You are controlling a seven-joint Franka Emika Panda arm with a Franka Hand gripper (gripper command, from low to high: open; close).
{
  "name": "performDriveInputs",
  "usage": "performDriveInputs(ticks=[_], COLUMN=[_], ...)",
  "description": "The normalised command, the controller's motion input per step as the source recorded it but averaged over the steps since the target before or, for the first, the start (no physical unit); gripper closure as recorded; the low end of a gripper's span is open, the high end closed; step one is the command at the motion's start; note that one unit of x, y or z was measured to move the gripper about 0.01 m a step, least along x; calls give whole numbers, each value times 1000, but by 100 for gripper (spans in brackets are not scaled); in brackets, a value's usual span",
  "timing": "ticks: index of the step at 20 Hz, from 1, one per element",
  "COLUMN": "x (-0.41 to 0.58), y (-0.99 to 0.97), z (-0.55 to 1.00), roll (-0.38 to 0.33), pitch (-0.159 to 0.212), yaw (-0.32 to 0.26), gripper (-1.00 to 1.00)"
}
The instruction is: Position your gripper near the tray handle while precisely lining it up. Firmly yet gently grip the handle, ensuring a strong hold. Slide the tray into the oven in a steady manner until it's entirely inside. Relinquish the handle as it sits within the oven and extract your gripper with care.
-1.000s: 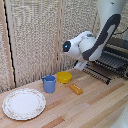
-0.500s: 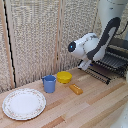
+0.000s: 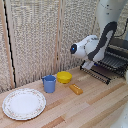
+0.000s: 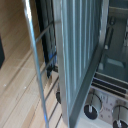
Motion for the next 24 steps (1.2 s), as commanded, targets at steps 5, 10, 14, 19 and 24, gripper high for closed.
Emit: performDriveInputs(ticks=[5, 10, 14, 19, 24], x=[57, 0, 0, 0, 0], y=[-422, -362, -259, -213, -186], z=[-57, 31, 271, 350, 302], roll=[-8, 0, 0, 0, 6], pitch=[16, 9, 2, 0, 14], yaw=[0, 5, 0, 0, 3], gripper=[-100, 100, 100, 100, 100])
